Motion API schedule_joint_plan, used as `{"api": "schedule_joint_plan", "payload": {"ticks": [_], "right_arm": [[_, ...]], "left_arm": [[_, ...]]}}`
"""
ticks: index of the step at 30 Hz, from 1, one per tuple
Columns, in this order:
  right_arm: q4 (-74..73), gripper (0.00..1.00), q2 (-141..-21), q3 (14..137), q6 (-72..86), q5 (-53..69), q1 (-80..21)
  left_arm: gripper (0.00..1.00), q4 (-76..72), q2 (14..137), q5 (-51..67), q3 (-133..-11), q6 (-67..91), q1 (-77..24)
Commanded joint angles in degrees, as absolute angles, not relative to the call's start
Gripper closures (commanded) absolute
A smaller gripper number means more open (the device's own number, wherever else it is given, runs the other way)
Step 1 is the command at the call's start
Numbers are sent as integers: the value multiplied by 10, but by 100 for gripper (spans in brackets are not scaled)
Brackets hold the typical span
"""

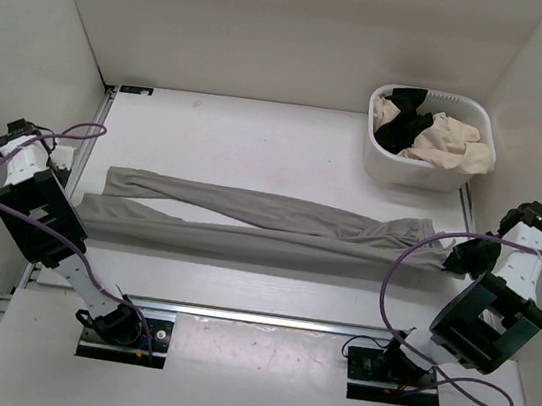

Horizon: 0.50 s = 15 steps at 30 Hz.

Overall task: Fold and stack the trousers
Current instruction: Flatten the trousers out

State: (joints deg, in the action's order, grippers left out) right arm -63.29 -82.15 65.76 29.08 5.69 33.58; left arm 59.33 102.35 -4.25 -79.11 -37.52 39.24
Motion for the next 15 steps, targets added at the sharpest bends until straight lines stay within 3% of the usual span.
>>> {"api": "schedule_joint_plan", "payload": {"ticks": [1,7,11,15], "right_arm": [[-629,100,-801,646,278,59,337],[-560,100,-887,720,319,102,331],[-567,100,-991,959,346,107,291],[-592,100,-1010,1080,359,107,286]], "left_arm": [[86,590,1012,-69,-819,-393,393],[86,604,1081,-61,-907,-372,369],[86,655,1128,-2,-1078,-338,331],[86,673,1143,29,-1192,-311,323]]}}
